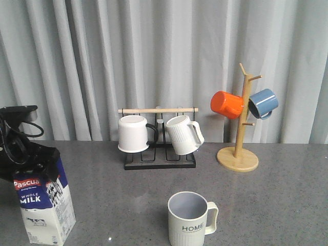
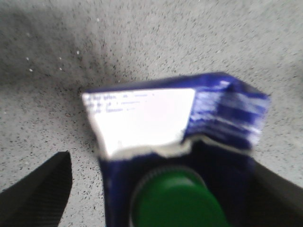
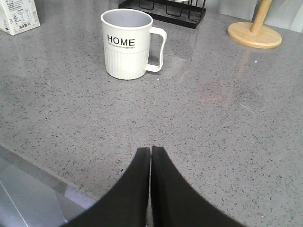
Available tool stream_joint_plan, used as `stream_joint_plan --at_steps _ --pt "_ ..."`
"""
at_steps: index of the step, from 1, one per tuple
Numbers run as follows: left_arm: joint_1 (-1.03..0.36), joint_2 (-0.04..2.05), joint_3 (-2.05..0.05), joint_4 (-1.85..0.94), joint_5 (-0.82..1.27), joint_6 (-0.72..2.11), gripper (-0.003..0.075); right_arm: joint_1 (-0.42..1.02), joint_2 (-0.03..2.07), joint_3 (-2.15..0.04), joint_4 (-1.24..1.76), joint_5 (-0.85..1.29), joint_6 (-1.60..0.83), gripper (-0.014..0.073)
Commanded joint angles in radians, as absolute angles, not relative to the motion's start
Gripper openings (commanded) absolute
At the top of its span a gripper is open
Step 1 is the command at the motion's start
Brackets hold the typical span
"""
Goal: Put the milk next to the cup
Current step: 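Grasp the milk carton top with the left gripper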
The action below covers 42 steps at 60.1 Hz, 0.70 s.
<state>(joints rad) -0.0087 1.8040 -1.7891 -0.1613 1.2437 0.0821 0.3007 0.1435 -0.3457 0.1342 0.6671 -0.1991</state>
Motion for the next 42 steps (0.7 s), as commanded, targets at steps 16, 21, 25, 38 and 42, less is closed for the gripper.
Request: stream_joint_plan --at_steps 16,21,25,38,42 --pt "-0.010 1.769 -1.820 -0.175 1.210 0.082 0.0320 0.303 0.156 -0.371 0.135 0.592 -0.200 -0.0005" --pt "-0.010 1.757 -1.821 -0.184 1.204 0.082 0.0243 0.303 0.156 -0.371 0.135 0.592 -0.200 -0.0005" --pt "-0.010 1.744 -1.821 -0.202 1.190 0.082 0.0187 0.303 0.156 -0.371 0.135 0.592 -0.200 -0.0005" --pt "-0.010 1.677 -1.822 -0.409 1.090 0.110 0.0077 0.303 0.156 -0.371 0.135 0.592 -0.200 -0.0005" --pt "-0.011 1.659 -1.824 -0.503 1.052 0.163 0.0060 0.303 0.156 -0.371 0.135 0.591 -0.200 -0.0005"
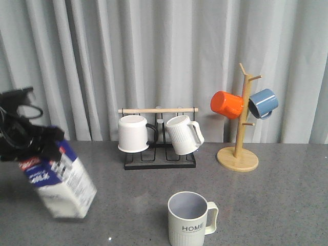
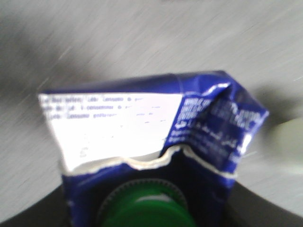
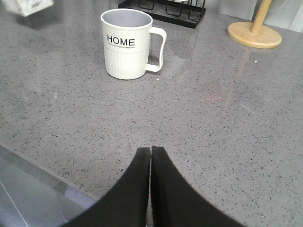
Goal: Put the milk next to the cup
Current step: 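Grasp the milk carton top with the left gripper, then carry the milk carton with the left gripper beside the white mug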
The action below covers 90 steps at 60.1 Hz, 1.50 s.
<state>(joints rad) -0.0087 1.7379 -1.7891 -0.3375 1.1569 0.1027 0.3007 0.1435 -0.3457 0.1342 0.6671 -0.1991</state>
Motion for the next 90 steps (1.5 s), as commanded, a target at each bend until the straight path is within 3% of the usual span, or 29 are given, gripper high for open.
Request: stream_joint_plan --at_steps 1,12,25,42,75,84,90 --pt "-0.011 1.658 -1.824 -0.542 1.048 0.178 0.0057 0.303 0.156 -0.371 0.135 0.591 -0.200 -0.0005" --pt "-0.055 1.673 -1.917 -0.718 1.059 0.271 0.0052 0.303 0.156 -0.371 0.135 0.591 -0.200 -0.0005" --pt "-0.180 1.725 -2.053 -0.537 1.078 0.188 0.0052 0.303 0.156 -0.371 0.135 0.591 -0.200 -0.0005" --pt "-0.294 1.810 -2.070 -0.315 1.217 0.077 0.0052 0.303 0.156 -0.371 0.135 0.591 -0.200 -0.0005" --pt "-0.383 1.919 -2.070 -0.260 1.249 0.069 0.0057 0.303 0.156 -0.371 0.135 0.591 -0.200 -0.0005" --pt "-0.383 1.920 -2.070 -0.260 1.249 0.081 0.0085 0.303 0.156 -0.371 0.135 0.591 -0.200 -0.0005" --pt "-0.383 1.920 -2.070 -0.261 1.249 0.081 0.0149 0.303 0.156 -0.371 0.135 0.591 -0.200 -0.0005"
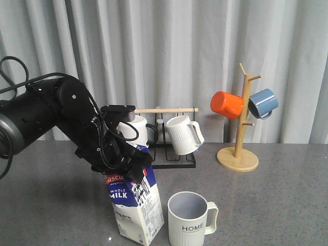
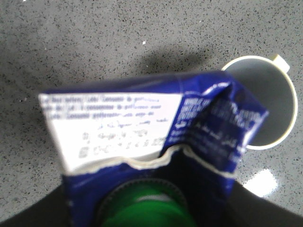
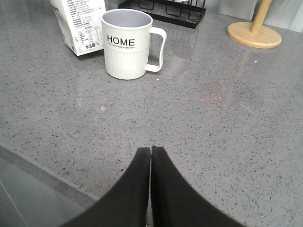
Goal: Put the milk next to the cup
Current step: 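Carry the milk carton with the left gripper beside the white mug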
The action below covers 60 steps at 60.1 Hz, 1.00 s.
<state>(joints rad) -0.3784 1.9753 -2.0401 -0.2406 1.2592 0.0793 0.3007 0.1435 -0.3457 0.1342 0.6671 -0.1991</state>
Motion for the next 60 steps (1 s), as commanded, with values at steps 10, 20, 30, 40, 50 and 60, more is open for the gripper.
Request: stream_joint_plan --at_steps 10,20,30,40,50,60 --pt "-0.383 1.920 -2.070 -0.261 1.249 0.080 0.0321 0.303 0.156 -0.371 0.135 0.591 -0.200 -0.0005" --pt "-0.383 1.919 -2.070 -0.287 1.249 0.077 0.0533 0.303 0.156 -0.371 0.135 0.591 -0.200 -0.0005" --pt "-0.383 1.919 -2.070 -0.287 1.249 0.051 0.0663 0.303 0.156 -0.371 0.134 0.591 -0.200 -0.0005" --pt "-0.383 1.907 -2.070 -0.286 1.249 0.052 0.0677 0.303 0.156 -0.371 0.134 0.591 -0.200 -0.0005" --pt "-0.383 1.851 -2.070 -0.287 1.249 0.052 0.0659 0.303 0.156 -0.371 0.134 0.591 -0.200 -0.0005" --pt "-0.383 1.752 -2.070 -0.287 1.249 0.052 0.0628 0.303 0.156 -0.371 0.130 0.591 -0.200 -0.0005"
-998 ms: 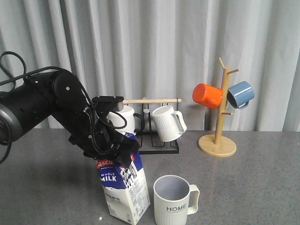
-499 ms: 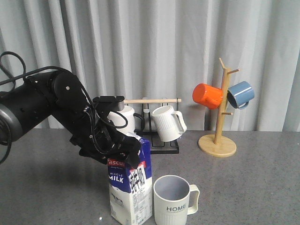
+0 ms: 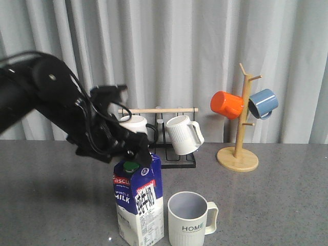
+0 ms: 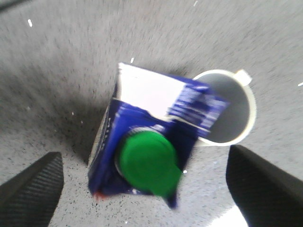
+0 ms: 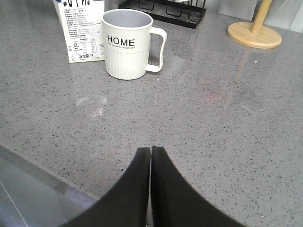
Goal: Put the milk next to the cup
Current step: 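Carry the milk carton with the left gripper beside the white mug, then open the left gripper and lift it away from the carton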
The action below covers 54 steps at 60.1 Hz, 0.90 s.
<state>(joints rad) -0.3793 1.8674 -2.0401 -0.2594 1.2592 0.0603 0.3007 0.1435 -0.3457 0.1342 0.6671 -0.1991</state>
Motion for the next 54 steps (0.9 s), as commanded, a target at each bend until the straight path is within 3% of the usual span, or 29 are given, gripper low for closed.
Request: stream_joint_plan --at_steps 1,6,13,27,40,54 --pt "-0.383 1.741 -2.070 -0.287 1.249 0.052 0.0623 0.303 0.156 -0.371 0.129 0.591 -0.200 -0.0005" --pt "-0.383 1.671 -2.070 -0.288 1.249 0.052 0.0579 0.303 0.156 -0.371 0.124 0.587 -0.200 -0.0005" --pt "-0.383 1.569 -2.070 -0.287 1.249 0.055 0.0443 0.303 0.156 -0.371 0.076 0.574 -0.134 -0.0005" --pt "-0.383 1.365 -2.042 -0.272 1.248 0.113 -0.0004 0.302 0.161 -0.371 -0.225 0.558 0.116 -0.0005" --pt "-0.383 1.138 -1.802 -0.185 1.180 0.099 -0.0008 0.302 0.161 -0.371 -0.258 0.560 0.158 -0.0005" --pt "-0.383 0.832 -1.391 -0.153 0.944 0.044 -0.0007 0.302 0.161 -0.371 -0.258 0.559 0.157 -0.0005"
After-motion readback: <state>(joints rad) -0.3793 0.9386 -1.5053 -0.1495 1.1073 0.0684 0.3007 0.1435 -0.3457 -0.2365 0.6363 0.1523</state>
